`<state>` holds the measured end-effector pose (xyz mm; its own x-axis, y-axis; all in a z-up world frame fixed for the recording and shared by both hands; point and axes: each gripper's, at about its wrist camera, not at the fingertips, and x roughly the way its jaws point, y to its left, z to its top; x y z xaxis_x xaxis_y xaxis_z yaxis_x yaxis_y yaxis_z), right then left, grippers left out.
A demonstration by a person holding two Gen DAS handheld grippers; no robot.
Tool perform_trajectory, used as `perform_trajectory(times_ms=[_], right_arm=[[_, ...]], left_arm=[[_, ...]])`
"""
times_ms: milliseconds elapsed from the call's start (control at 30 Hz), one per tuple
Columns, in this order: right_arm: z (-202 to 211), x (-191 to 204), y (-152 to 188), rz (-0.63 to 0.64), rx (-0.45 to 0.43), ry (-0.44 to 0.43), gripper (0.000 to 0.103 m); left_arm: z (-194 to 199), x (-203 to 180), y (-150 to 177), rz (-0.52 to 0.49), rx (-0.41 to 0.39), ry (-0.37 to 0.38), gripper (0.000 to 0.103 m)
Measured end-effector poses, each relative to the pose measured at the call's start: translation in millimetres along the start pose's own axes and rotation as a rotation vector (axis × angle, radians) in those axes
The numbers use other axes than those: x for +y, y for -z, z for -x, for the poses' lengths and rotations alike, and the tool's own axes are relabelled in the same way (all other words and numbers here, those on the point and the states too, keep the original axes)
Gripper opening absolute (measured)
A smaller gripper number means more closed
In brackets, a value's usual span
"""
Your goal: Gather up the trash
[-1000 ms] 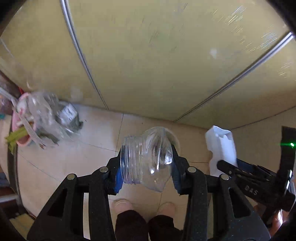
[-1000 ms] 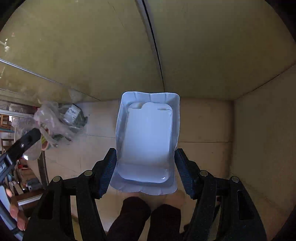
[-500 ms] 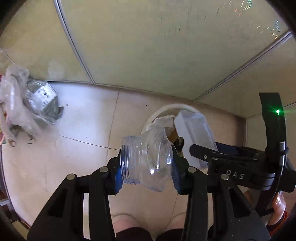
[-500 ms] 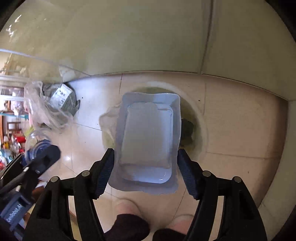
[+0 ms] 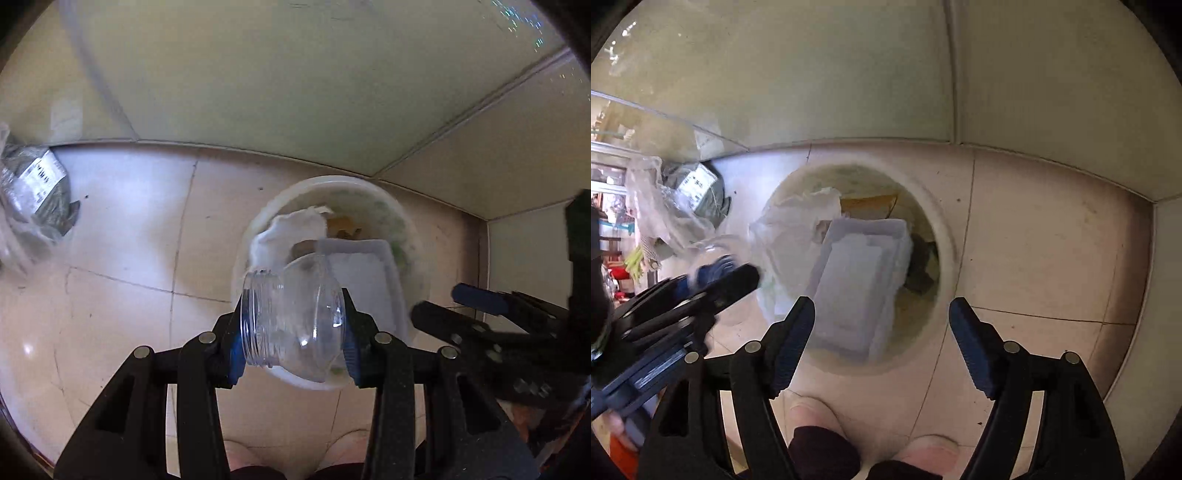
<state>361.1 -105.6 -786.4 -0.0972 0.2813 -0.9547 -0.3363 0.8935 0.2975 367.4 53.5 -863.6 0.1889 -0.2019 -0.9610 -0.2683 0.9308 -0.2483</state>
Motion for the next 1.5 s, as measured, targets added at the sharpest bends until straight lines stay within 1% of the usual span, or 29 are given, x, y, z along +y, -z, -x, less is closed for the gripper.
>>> perform_trajectory(times_ms=[100,167,233,300,400,500,533,633,700,800,900,1000,1033,1067,1100,1133,1233,1300,1367,1433,1500], right_arm=[[13.9,-6.3,3.3,-0.008,-0.029,0.019,0.072],[23.8,-8.5,5.6,-0.023,-0.049,0.019,0.072],[34.0,-13.6,8.3,-0.038,-0.068,0.02,0.072],[40.0,-11.7,8.9,-0.042,-0.081,0.02,0.072],[59.1,-6.7,9.6,-0.036,-0.095,0.028,0.072],[93.5,4.3,9.6,-0.027,-0.114,0.043,0.072],[106.8,8.0,9.6,-0.025,-0.123,0.044,0.072],[165.0,26.9,8.9,-0.017,-0.166,0.044,0.072],[214.3,41.3,10.2,-0.009,-0.206,0.036,0.072],[299.5,65.2,14.9,0.01,-0.281,0.041,0.072],[388.0,91.1,25.8,0.041,-0.367,0.04,0.072],[477.3,117.5,42.1,0.077,-0.469,0.041,0.072],[508.3,127.2,50.3,0.093,-0.512,0.042,0.072],[535.9,136.1,59.2,0.107,-0.556,0.049,0.072],[558.0,142.0,68.3,0.119,-0.596,0.056,0.072],[581.8,149.5,77.2,0.128,-0.639,0.065,0.072],[650.3,174.4,109.2,0.134,-0.771,0.089,0.072],[683.1,195.0,131.0,0.125,-0.852,0.093,0.072],[715.6,211.9,160.0,0.115,-0.933,0.094,0.072],[735.3,232.4,180.8,0.11,-1.004,0.103,0.072],[749.7,248.1,207.6,0.101,-1.075,0.134,0.072]], left_arm=[[-4.3,-11.8,-6.6,-0.026,-0.004,-0.006,0.042],[-7.3,-16.9,-10.8,-0.033,0.008,-0.006,0.042],[-8.6,-19.3,-14.4,-0.042,0.024,-0.027,0.042],[-2.3,-22.1,-16.8,-0.056,0.022,-0.053,0.042],[21.3,-26.7,-16.3,-0.074,0.013,-0.08,0.042],[64.8,-35.4,-14.0,-0.085,-0.005,-0.102,0.042],[88.1,-40.9,-13.8,-0.096,-0.017,-0.11,0.042],[155.3,-60.6,-12.8,-0.116,-0.065,-0.119,0.042],[218.3,-78.5,-12.6,-0.135,-0.118,-0.125,0.042],[308.6,-102.3,-11.1,-0.147,-0.199,-0.129,0.042],[407.0,-125.7,-13.2,-0.143,-0.291,-0.126,0.042],[508.0,-148.5,-8.2,-0.131,-0.406,-0.114,0.042],[532.7,-153.6,-7.5,-0.13,-0.441,-0.11,0.044],[565.7,-159.6,-4.3,-0.131,-0.486,-0.104,0.047],[596.7,-164.8,-0.8,-0.132,-0.532,-0.1,0.048],[618.7,-167.6,2.7,-0.132,-0.566,-0.095,0.049],[694.8,-174.6,21.5,-0.159,-0.678,-0.067,0.05],[735.6,-173.5,36.5,-0.185,-0.745,-0.056,0.053],[776.8,-171.2,57.0,-0.21,-0.823,-0.037,0.062],[814.8,-166.9,80.7,-0.244,-0.887,0.001,0.07],[844.0,-163.1,101.7,-0.274,-0.929,0.016,0.077]])
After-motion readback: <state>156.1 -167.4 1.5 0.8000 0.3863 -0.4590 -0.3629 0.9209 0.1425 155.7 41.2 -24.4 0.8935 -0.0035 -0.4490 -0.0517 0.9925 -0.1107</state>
